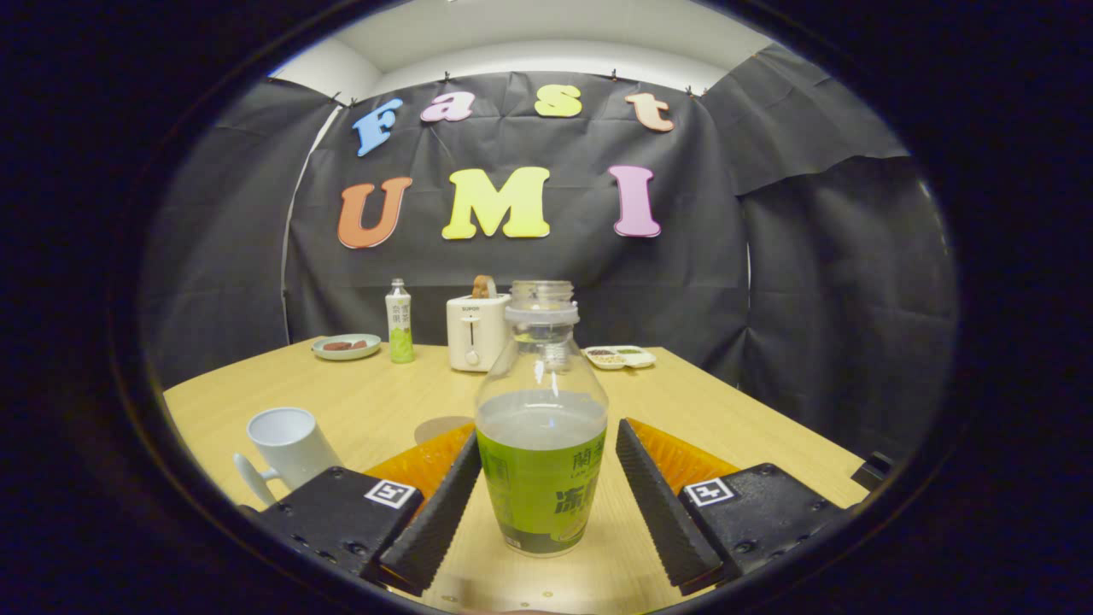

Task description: Take the bottle from table, then pour the juice into the cup, finally place the bottle on the coaster

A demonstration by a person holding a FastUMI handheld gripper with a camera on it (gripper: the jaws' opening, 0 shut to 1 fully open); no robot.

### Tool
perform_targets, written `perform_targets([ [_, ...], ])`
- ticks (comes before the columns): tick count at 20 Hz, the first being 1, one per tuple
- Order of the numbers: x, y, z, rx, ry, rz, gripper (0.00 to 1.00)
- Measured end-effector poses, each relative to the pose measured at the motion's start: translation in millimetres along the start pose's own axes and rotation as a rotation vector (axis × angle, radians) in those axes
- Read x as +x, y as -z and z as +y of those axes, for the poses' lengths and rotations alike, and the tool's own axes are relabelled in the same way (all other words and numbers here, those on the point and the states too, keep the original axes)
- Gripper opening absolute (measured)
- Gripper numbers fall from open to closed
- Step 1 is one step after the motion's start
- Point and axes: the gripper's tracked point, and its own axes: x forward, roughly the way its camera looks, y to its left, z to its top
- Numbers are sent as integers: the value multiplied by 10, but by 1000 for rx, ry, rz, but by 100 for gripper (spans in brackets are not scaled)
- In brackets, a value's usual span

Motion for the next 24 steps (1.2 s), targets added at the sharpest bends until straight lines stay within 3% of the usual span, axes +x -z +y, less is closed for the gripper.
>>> perform_targets([
  [7, -207, -153, -103, 4, 13, 16, 82],
  [13, -637, -625, -192, -103, 76, -79, 82],
  [19, -1024, -994, 56, -206, 48, -129, 81],
  [24, -1091, -1178, 155, -419, 65, -165, 81],
])
